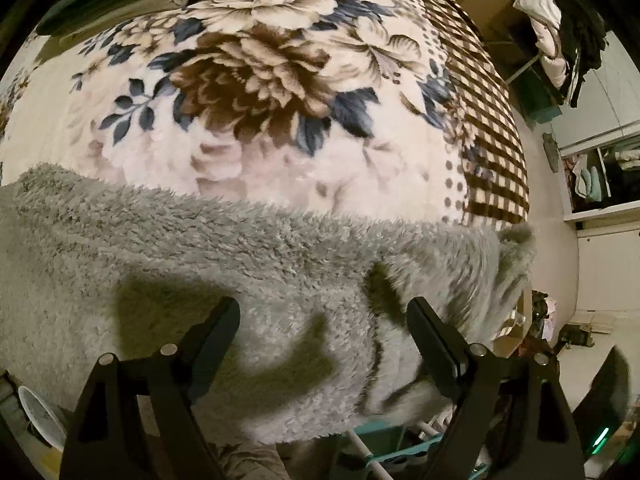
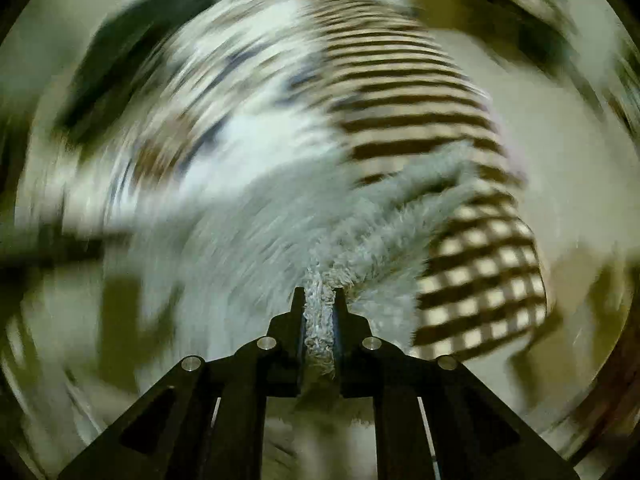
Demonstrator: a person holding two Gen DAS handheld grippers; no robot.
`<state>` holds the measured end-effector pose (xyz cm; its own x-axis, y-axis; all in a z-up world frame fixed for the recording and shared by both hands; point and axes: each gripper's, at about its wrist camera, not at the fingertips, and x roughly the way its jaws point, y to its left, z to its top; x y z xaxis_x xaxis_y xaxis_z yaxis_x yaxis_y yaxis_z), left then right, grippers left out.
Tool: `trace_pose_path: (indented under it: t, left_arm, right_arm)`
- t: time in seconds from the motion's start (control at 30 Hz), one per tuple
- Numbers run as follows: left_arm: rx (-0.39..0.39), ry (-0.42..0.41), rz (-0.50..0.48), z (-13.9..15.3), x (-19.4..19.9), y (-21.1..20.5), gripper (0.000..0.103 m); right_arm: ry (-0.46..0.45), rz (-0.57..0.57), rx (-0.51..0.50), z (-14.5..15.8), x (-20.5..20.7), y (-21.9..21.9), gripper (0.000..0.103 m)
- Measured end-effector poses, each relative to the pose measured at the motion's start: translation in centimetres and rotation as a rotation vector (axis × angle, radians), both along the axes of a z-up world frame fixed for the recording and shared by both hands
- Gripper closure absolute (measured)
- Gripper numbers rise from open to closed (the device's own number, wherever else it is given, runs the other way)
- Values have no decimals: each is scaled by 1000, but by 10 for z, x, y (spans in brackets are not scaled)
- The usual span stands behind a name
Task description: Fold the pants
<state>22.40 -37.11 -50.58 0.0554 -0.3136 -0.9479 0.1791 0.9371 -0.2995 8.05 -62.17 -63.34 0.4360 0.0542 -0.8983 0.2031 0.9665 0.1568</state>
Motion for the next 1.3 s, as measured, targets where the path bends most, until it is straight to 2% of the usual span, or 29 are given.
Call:
trace_pose_path:
  t: [0.07,0.1,0.17,0.23,0.27,0.3,0.33,0.37,0.4,0.43,0.47,0.5,0.57,0.63,0.67,0.73,0.77,0.8,0.87,0.97,1.03,1.1,1.13,1.17,1.2,1.23,1.27,1.3]
  left_arm:
    - [-3,-2,-3,1,1,-1,18]
    - [-3,-2,-5,1,1,-2,18]
    - [-3,-2,-5,1,1,-2,18]
    - [-2,0,-1,0,2,-1,18]
    - [0,1,2,-1,2,0,18]
    - [0,5,9,-2,2,1,18]
    - [-2,9,13,-2,2,2,18]
    - [-5,15,17,-3,2,3,18]
    - [-7,17,18,-3,2,3,18]
    - [-8,17,16,-3,2,3,18]
    - [-9,14,13,-2,1,3,18]
    - [-7,8,8,-1,1,3,18]
    - [0,-2,2,-1,0,3,18]
    - [19,-13,1,-2,-1,5,18]
    - [33,-16,-2,-3,-2,6,18]
    - [61,-12,-4,-8,-4,13,18]
    - [75,-8,-4,-11,-5,16,18]
    - [91,-1,-3,-14,-5,22,18]
    - [116,-1,-2,-17,-5,30,18]
    - [144,-11,8,-22,-5,42,18]
    - [146,-6,18,-26,-6,46,18]
    - [139,7,28,-28,-6,48,18]
    - [133,7,26,-28,-6,48,18]
    - [131,3,23,-26,-6,47,18]
    - [130,-9,12,-24,-6,46,18]
    - [129,-17,6,-23,-6,46,18]
    - [126,-24,2,-21,-6,47,18]
    - [120,-25,5,-20,-5,46,18]
  right_arm:
    - [46,100,-14,-7,-6,17,91]
    - [57,98,-22,-10,-9,15,91]
    - [54,11,-2,-12,-11,0,91]
    - [23,-197,26,-10,-26,-38,91]
    - [16,-344,30,-12,-33,-63,91]
    - [34,-546,45,-20,-50,-98,91]
    - [45,-647,79,-27,-61,-115,91]
    - [114,-813,144,-49,-83,-147,87]
    - [166,-893,172,-61,-94,-160,83]
    - [221,-963,184,-71,-105,-170,82]
    - [242,-1002,205,-75,-114,-175,80]
    - [227,-1009,235,-74,-120,-176,66]
    - [169,-931,238,-57,-116,-160,48]
    - [114,-770,189,-32,-104,-128,47]
    - [103,-663,140,-21,-85,-106,46]
    - [83,-366,-32,-1,-51,-42,38]
    - [80,-269,-101,5,-41,-19,33]
    - [75,-95,-220,6,-29,21,33]
    - [108,54,-394,-1,-18,65,33]
    - [96,14,-336,-1,-6,71,33]
    - [109,10,-358,-4,12,71,33]
    - [175,38,-396,-18,28,78,35]
    - [204,34,-411,-23,32,74,43]
    - [216,-7,-414,-25,32,62,78]
    - [229,-115,-385,-26,29,36,89]
    - [245,-228,-334,-25,22,6,89]
    - [260,-307,-337,-25,14,-15,89]
    - [283,-428,-350,-21,1,-47,84]
